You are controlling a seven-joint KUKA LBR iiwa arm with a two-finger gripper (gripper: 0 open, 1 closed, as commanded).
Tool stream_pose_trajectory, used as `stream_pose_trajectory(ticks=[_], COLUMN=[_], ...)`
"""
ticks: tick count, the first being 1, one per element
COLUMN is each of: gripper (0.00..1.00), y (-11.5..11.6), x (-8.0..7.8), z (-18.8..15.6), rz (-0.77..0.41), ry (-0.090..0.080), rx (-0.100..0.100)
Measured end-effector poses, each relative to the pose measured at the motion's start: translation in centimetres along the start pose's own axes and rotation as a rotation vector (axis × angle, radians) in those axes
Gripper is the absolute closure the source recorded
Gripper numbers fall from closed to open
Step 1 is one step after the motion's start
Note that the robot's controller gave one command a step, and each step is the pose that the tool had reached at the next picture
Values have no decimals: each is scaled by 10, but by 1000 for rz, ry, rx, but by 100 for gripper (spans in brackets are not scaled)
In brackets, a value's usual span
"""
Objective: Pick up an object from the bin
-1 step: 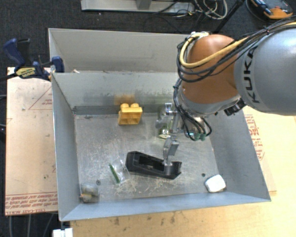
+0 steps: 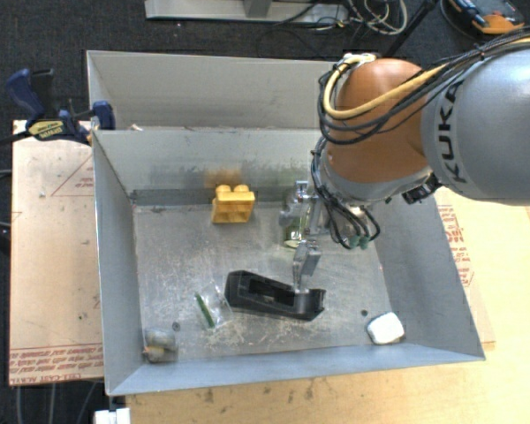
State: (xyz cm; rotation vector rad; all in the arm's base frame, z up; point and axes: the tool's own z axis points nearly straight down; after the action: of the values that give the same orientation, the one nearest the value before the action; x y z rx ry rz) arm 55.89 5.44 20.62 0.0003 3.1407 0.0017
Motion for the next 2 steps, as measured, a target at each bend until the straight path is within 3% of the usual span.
stream_pose_trajectory(ticks=[1,2], gripper=[0,0], y=[-3,-4], x=[19,26], z=[65,119], rz=[74,82], ry=[-4,3], rx=[-1,1])
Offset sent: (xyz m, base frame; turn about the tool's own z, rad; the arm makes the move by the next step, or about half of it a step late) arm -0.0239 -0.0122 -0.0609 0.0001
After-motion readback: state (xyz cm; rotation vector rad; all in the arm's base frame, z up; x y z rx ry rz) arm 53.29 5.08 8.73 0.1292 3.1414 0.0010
